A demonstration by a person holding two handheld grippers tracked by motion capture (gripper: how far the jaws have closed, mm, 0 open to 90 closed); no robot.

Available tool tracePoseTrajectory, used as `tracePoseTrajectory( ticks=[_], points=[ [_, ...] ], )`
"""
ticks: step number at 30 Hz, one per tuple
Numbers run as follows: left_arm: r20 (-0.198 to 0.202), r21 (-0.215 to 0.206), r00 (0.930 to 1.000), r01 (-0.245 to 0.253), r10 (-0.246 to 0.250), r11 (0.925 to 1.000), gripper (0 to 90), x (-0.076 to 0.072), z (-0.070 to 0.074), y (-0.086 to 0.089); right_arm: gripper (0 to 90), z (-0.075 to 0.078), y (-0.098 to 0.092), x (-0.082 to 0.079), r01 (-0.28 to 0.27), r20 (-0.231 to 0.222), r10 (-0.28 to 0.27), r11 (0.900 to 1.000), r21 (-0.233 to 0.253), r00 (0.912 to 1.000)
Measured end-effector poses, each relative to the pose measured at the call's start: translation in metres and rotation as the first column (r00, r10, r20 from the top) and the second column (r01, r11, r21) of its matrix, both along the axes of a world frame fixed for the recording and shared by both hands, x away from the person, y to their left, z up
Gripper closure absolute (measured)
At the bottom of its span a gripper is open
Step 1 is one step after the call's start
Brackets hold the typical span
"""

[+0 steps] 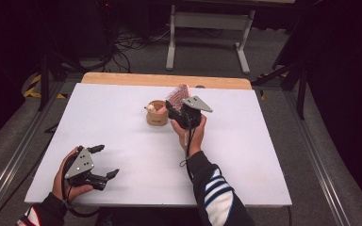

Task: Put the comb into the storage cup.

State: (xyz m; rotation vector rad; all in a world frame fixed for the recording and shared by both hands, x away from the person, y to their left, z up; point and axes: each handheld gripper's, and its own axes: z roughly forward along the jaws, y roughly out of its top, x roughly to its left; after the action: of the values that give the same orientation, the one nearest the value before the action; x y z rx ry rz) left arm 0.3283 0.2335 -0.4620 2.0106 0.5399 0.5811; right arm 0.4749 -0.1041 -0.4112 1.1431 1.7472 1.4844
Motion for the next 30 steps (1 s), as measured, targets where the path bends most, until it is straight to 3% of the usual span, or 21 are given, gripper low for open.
tracePoseTrajectory(
  ticks=[10, 30],
  points=[
    [-0.006, 0.005, 1.0000, 0.005, -0.005, 1.0000, 6.1, 0.0007, -0.0006, -0.0007, 49.1, -0.0040, -0.0044, 0.0005, 0.000, -0.019, 0.000, 1.000, 0.011, 0.9998],
    [0.006, 0.003, 1.0000, -0.006, 0.006, 1.0000, 6.2, 0.0001, 0.0005, 0.0000, 37.3, -0.0013, -0.0074, 0.0001, -0.012, -0.044, 0.010, 0.999, -0.040, 0.9990]
  ],
)
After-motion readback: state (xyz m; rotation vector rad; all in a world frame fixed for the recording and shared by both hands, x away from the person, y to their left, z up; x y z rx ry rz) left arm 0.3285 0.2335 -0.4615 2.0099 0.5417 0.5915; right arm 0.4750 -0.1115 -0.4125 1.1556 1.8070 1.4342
